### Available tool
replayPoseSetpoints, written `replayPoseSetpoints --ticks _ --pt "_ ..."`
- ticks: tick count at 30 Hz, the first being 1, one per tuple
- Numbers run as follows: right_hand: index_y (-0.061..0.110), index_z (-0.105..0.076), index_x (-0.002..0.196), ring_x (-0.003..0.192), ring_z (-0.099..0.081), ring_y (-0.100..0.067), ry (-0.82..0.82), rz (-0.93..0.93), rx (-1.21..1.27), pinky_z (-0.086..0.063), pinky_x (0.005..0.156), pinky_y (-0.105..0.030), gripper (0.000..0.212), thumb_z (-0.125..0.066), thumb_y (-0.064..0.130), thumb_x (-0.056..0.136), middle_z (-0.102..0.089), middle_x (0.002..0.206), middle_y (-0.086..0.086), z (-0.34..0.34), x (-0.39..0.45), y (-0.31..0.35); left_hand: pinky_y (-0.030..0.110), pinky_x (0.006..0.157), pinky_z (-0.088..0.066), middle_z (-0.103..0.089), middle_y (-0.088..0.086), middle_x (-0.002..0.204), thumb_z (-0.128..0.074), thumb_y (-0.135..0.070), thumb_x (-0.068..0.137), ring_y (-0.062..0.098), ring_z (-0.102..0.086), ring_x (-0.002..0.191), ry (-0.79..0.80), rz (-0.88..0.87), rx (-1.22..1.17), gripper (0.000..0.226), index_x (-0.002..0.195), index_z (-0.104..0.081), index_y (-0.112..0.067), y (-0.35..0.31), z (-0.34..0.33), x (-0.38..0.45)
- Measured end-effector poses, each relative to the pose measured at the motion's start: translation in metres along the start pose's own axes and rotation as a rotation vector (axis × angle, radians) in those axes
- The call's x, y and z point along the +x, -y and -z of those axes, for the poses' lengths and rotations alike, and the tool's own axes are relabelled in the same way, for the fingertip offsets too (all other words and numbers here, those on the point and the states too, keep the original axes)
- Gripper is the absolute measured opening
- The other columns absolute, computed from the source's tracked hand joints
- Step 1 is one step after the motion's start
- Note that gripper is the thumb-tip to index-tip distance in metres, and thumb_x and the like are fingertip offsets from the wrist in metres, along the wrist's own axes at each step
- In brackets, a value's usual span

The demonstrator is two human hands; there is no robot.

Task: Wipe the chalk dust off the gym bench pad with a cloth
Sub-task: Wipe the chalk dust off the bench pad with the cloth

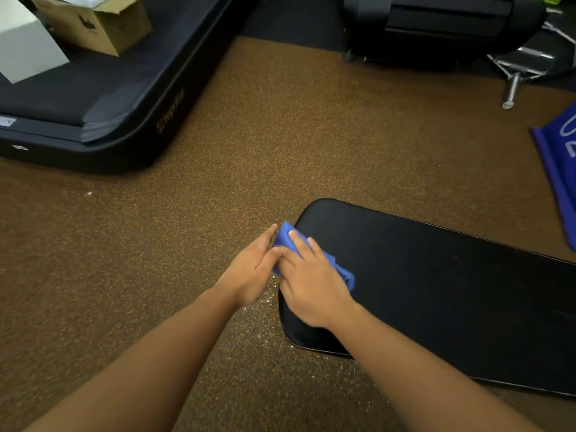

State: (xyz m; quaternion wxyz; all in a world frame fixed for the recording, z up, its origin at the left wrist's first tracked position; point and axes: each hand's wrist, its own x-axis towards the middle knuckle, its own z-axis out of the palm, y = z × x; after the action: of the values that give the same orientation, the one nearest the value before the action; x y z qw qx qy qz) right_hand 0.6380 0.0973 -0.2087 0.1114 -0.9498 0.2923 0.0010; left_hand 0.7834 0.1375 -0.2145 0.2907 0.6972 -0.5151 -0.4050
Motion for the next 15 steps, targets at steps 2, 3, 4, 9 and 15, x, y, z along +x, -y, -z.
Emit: replayPoseSetpoints --ticks 2,3,4,9,15 --pt "0.016 -0.048 0.135 0.141 -0.025 -0.028 0.011 0.04 -0.024 -0.022 0.112 -0.047 0.05 -0.029 0.029 0.09 -0.048 0.143 -0.003 -0.001 -0.018 0.004 0.011 0.107 -0.013 -0.028 0.003 0.154 -0.029 -0.036 0.087 0.001 -0.025 0.135 0.005 -0.003 0.021 0.067 0.149 -0.022 -0.011 -0.003 -0.007 0.001" --pt "0.018 -0.045 0.137 0.142 -0.022 -0.028 0.018 0.064 -0.036 -0.02 0.113 -0.046 0.049 -0.031 0.03 0.091 -0.043 0.147 -0.002 -0.001 -0.027 0.005 0.011 0.107 -0.013 -0.028 0.003 0.154 -0.029 -0.035 0.086 0.003 -0.025 0.136 0.007 -0.002 0.025 0.067 0.149 -0.023 -0.011 -0.004 -0.01 0.001" --pt "0.019 -0.041 0.14 0.144 -0.018 -0.027 0.026 0.086 -0.041 -0.018 0.114 -0.045 0.05 -0.031 0.031 0.093 -0.038 0.15 -0.002 -0.001 -0.035 0.005 0.012 0.107 -0.013 -0.029 0.003 0.154 -0.029 -0.035 0.086 0.005 -0.025 0.137 0.008 -0.003 0.024 0.067 0.149 -0.023 -0.012 -0.005 -0.013 0.002" --pt "0.02 -0.029 0.148 0.145 -0.014 -0.027 0.094 0.111 -0.05 -0.016 0.114 -0.047 0.056 -0.032 0.032 0.093 -0.026 0.156 0.001 -0.002 -0.083 -0.004 0.014 0.107 -0.014 -0.029 0.002 0.153 -0.032 -0.036 0.084 0.003 -0.026 0.135 -0.02 0.012 0.017 0.069 0.148 -0.025 -0.012 -0.011 -0.028 0.004" --pt "0.009 -0.04 0.142 0.137 -0.032 -0.036 0.082 -0.351 -0.07 -0.038 0.105 -0.05 0.065 -0.029 0.031 0.081 -0.035 0.151 -0.007 0.006 -0.119 -0.04 0.02 0.108 -0.014 -0.026 -0.002 0.155 -0.037 -0.028 0.097 0.006 -0.022 0.138 -0.006 0.017 0.063 0.057 0.15 -0.02 -0.018 -0.016 -0.029 0.003"
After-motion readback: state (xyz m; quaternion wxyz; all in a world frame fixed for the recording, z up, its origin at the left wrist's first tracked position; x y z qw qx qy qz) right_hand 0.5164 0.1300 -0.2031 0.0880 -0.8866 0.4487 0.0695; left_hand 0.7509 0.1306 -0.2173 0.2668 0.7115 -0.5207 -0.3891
